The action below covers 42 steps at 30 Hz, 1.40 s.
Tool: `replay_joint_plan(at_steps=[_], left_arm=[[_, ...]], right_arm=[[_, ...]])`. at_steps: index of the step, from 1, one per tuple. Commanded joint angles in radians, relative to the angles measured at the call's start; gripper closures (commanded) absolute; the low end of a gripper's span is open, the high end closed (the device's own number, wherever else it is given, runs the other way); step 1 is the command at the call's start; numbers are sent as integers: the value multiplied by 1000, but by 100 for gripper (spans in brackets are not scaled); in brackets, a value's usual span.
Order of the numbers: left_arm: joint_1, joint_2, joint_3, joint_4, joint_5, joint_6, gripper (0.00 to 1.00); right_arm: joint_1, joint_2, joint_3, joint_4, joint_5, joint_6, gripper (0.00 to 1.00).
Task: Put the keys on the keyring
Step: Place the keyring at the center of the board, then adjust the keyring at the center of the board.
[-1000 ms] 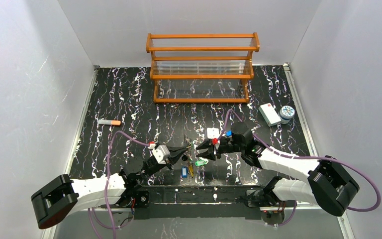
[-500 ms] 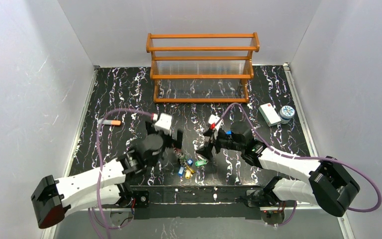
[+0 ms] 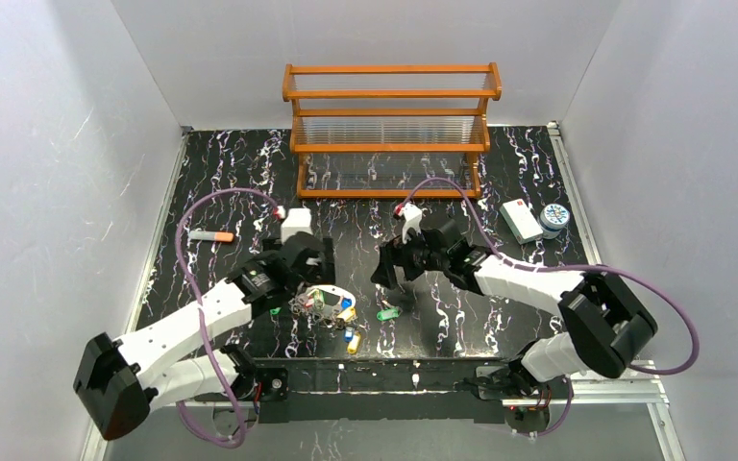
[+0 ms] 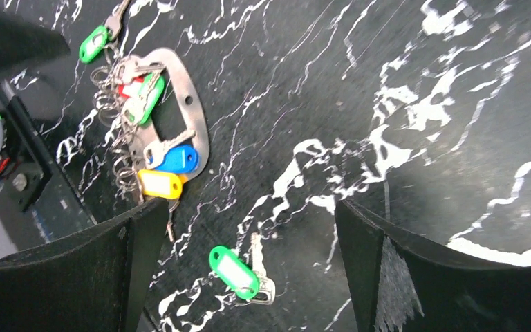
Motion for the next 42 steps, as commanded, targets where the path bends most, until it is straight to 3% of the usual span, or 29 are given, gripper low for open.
replay_joint_plan(at_steps=[1,6,13,16,19,25,29,32,37,42], left_arm=[[189,-109,-69,-72,277,-170,2],[410,-135,-139,-170,495,-226,2],[466,-114,-260,-170,521,-391,11],[476,-131,-373,-11,605,-468,15],[476,-131,-456,194,660,-513,24],[475,108,-376,427,725,-400,45],[453,325,-290,542,845,-335,49],[449,383,-235,529,841,-296,38],[448,326,-189,411,750,-251,28],[449,222,-203,288,653,-213,22]], right_arm=[[-1,59,60,-14,-135,67,3],[13,185,142,-38,-217,58,11],[71,408,329,-129,-228,48,24],[93,471,378,-141,-225,49,33],[112,520,418,-174,-251,41,45],[130,515,358,-115,-385,169,61],[130,457,277,-51,-385,277,61],[121,410,270,-123,-285,247,57],[109,330,282,-221,-179,137,49],[110,327,321,-232,-175,28,38]])
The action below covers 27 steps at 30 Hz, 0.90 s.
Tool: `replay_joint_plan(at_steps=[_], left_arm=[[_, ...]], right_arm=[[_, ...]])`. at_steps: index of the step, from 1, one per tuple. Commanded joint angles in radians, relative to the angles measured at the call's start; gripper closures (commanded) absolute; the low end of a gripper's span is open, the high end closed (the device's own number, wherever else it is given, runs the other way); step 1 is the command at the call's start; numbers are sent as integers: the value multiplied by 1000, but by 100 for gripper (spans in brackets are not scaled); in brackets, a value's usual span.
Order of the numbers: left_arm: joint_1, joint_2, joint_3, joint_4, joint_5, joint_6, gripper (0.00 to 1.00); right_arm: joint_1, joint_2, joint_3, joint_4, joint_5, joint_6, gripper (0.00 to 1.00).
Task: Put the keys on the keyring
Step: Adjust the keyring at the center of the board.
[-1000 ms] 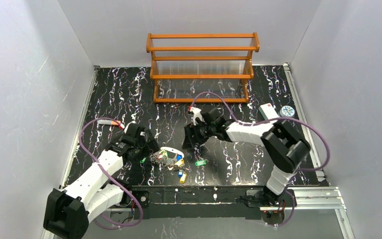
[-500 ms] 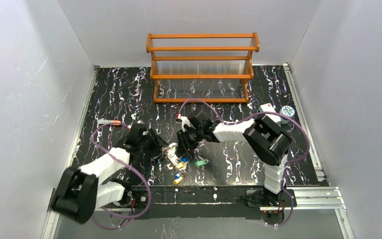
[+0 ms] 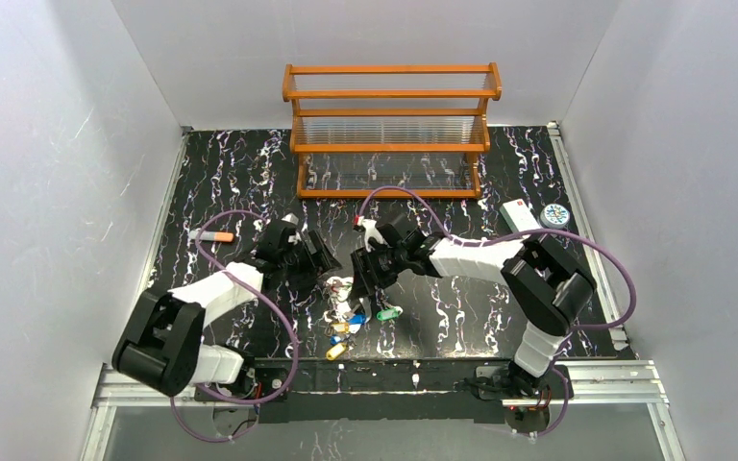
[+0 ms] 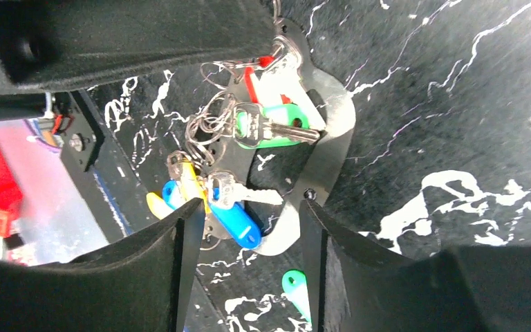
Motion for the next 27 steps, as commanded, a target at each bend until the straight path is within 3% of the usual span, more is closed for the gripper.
replay_joint_plan(at_steps=[1,6,11,14,18,22,27], left_arm=[[2,-100,-25,-192,-132,74,22],[3,-262,-119,-181,-175,52,24],[2,-365,-207,-126,-94,21,39],[1,-352,-262,-41,-2,-11,48],[-7,-288,-317,119,83,-59,49],[-13,-233,-311,196,73,-86,50],[-18,-170,-273,277,80,-106,59]], right_arm=[[-3,-5,68,-47,17,-130,38],[-2,64,137,-63,-11,-197,37],[-4,152,245,-110,-7,-227,45],[-9,193,284,-119,-26,-223,50],[-24,222,288,-86,-82,-187,58],[-41,230,257,-81,-96,-167,66],[-74,188,165,-63,-115,-135,77]])
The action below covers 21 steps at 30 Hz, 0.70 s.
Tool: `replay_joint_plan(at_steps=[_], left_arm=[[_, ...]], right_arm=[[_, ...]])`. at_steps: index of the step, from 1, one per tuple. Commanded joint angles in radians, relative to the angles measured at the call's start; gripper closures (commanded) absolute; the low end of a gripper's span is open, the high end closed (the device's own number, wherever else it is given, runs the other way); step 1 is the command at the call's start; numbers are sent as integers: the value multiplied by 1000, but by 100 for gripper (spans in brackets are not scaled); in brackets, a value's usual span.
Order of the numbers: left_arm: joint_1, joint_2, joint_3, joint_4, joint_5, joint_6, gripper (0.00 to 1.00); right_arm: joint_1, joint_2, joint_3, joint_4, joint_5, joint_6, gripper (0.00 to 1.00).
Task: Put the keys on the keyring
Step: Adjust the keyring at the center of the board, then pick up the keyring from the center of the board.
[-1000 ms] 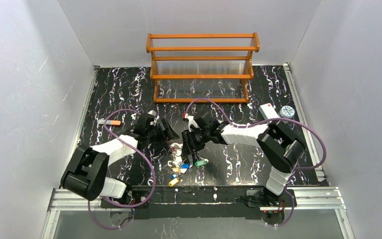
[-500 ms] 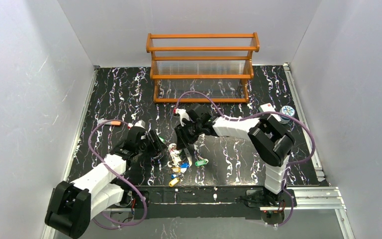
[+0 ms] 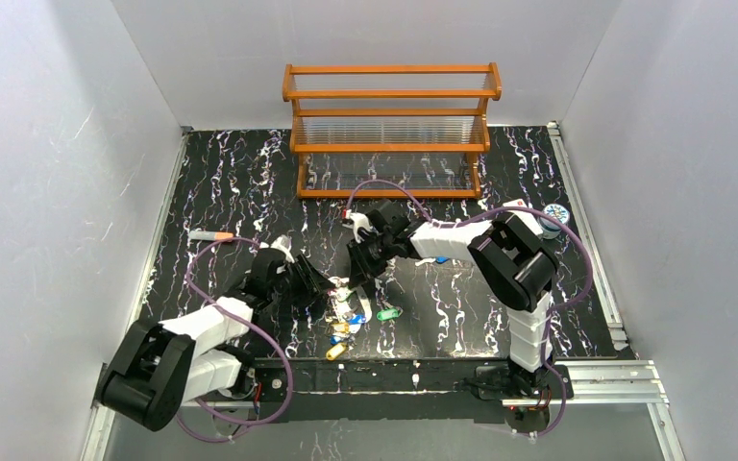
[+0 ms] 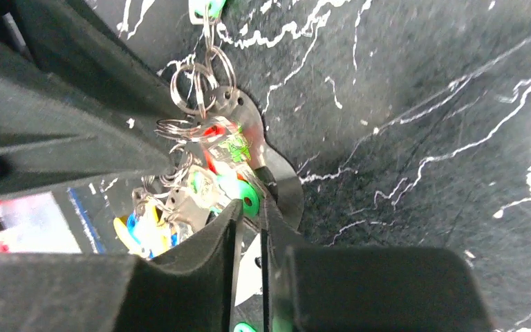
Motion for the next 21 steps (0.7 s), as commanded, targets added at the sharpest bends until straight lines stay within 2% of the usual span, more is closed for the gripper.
replay_joint_plan(at_steps=[1,6,10,15,18,21], left_arm=[[-8,59,23,82,26,-26,61],[-9,135,42,197,84,-59,64],[-9,134,41,199,76,-56,62],[-9,71,48,84,37,6,46],[-9,25,49,-8,12,57,45],[-9,-6,34,-48,12,97,49]], right_arm=[[-29,-46,-74,14,-42,37,77],[-33,-86,-133,32,-74,67,79],[-34,-115,-153,42,-75,71,78],[-34,-148,-133,31,-47,47,73],[-34,-151,-110,20,-46,31,71],[-33,-142,-83,4,-60,13,71]])
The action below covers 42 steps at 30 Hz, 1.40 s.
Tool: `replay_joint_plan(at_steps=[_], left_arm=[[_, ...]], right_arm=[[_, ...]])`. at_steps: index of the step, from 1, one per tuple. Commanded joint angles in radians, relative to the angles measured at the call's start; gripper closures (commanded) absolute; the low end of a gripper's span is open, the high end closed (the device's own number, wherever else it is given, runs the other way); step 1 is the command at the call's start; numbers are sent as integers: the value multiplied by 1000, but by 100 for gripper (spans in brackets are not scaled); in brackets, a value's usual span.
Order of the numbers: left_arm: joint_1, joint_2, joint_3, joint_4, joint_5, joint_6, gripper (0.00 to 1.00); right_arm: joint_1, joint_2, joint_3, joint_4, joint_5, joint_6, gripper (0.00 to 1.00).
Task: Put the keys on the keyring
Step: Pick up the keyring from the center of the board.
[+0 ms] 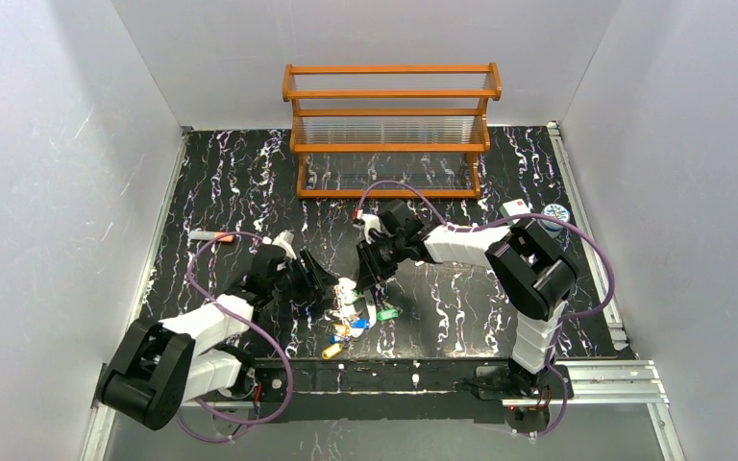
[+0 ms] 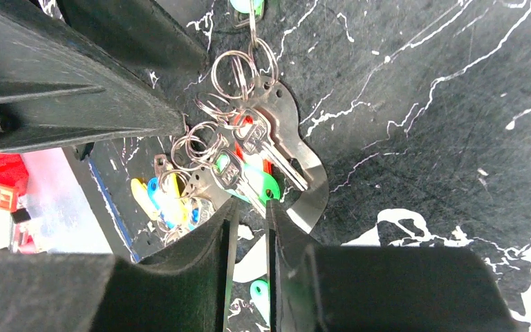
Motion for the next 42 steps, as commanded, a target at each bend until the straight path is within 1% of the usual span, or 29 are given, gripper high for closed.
replay_joint_plan(at_steps=[1,3,6,8,12,16,20,22,24,25,30,33,39,42], left_arm=[[-6,-50,1,-104,-7,83,52],[-6,-44,-27,-70,20,81,57],[-10,-29,-77,24,60,56,64],[-14,-20,-96,58,64,48,68],[-20,-7,-103,66,33,64,69],[-25,26,-98,102,29,78,75],[-34,64,-72,112,59,114,81],[-40,68,-66,112,63,126,87],[-45,64,-62,112,67,132,98],[-46,60,-60,112,69,133,100],[-56,23,-45,81,54,137,100],[-78,6,-20,28,39,166,100],[-176,-32,58,-86,-31,246,100],[-220,-38,86,-109,-50,279,100]], right_arm=[[2,-26,59,-24,-13,-34,71],[1,-22,66,-24,-22,-38,71],[2,-21,71,-21,-36,-38,71],[2,-20,74,-21,-42,-36,71],[1,-19,79,-16,-58,-34,71],[2,-19,81,-16,-64,-38,71],[2,-15,84,-33,-58,-49,72],[2,-15,82,-33,-60,-51,72],[2,-18,82,-33,-68,-53,72],[2,-19,82,-32,-69,-52,72],[2,-18,90,-37,-69,-54,72],[3,-10,98,-60,-64,-66,72],[4,-33,88,-57,-59,-80,71],[2,-82,55,-22,-43,-89,71]])
